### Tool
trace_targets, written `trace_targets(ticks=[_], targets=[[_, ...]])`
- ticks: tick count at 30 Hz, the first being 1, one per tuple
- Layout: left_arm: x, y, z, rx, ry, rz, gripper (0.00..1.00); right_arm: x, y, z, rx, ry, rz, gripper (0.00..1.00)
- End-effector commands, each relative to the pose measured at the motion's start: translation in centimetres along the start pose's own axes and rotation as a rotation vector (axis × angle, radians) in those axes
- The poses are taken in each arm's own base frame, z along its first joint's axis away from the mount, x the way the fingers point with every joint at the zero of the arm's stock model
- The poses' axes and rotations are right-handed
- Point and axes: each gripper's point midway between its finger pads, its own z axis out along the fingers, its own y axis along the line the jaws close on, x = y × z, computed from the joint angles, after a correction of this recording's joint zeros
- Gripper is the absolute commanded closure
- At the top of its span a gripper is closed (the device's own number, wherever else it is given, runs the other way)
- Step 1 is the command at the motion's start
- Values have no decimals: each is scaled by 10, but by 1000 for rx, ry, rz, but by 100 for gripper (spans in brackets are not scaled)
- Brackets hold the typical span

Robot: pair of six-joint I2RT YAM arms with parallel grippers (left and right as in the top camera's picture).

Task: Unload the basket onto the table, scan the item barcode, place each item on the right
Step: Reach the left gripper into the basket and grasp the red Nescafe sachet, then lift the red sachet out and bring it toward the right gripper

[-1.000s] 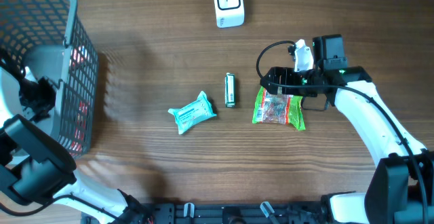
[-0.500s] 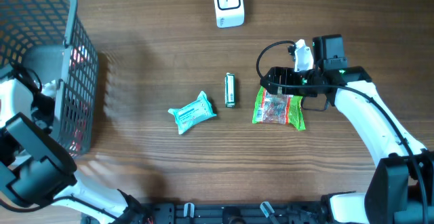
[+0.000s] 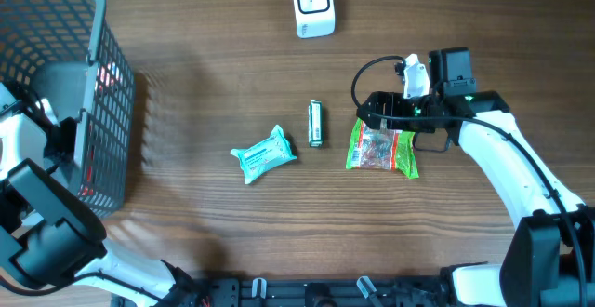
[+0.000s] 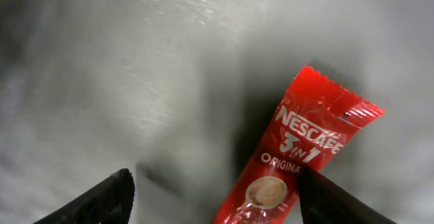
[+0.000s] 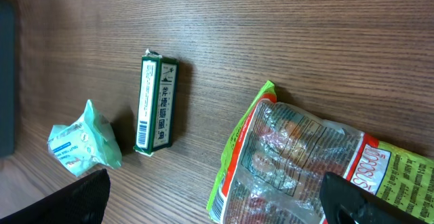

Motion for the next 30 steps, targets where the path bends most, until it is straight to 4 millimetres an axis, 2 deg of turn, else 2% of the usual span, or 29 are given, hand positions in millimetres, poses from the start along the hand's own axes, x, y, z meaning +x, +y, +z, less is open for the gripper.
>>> trace_targets(ticks=[1, 2, 4, 8, 9, 10, 11, 12, 15, 16, 19, 22, 24, 27, 30], targets=[[13, 8, 13, -44, 63, -118, 23, -7, 2, -5, 6, -24, -27, 0], [15, 6, 13, -37, 75, -122, 43, -7, 2, -5, 6, -24, -27, 0], [22, 0, 14, 0, 102, -124, 64, -7, 2, -5, 6, -24, -27, 0], [41, -5, 24, 10, 140, -174, 68, -7, 2, -5, 6, -24, -28, 0], [44, -5, 27, 10, 142, -181, 75, -7, 2, -5, 6, -24, -27, 0], [47, -6, 29, 10, 141, -188, 92, -7, 2, -5, 6, -24, -28, 0], [46, -6, 30, 14, 139, -189, 96, -7, 1, -5, 7, -24, -27, 1], [43, -8, 28, 28, 131, -190, 96, -7, 1, -5, 7, -24, -28, 0], [15, -12, 1, 70, 72, -228, 96, -7, 2, -5, 6, -24, -28, 0], [4, -10, -13, 72, 48, -254, 96, -7, 2, -5, 6, -24, -28, 0], [-45, -2, -89, 93, -123, -340, 96, -7, 2, -5, 6, -24, -27, 0], [-72, 3, -164, 130, -312, -344, 96, -7, 2, -5, 6, -24, -27, 0], [-75, 0, -202, 186, -400, -360, 96, -7, 2, -5, 6, -24, -27, 0], [-63, -21, -259, 348, -493, -349, 96, -10, 2, -5, 5, -35, -36, 0], [-44, -48, -298, 523, -518, -288, 96, -37, 8, -7, -14, -143, -88, 0]])
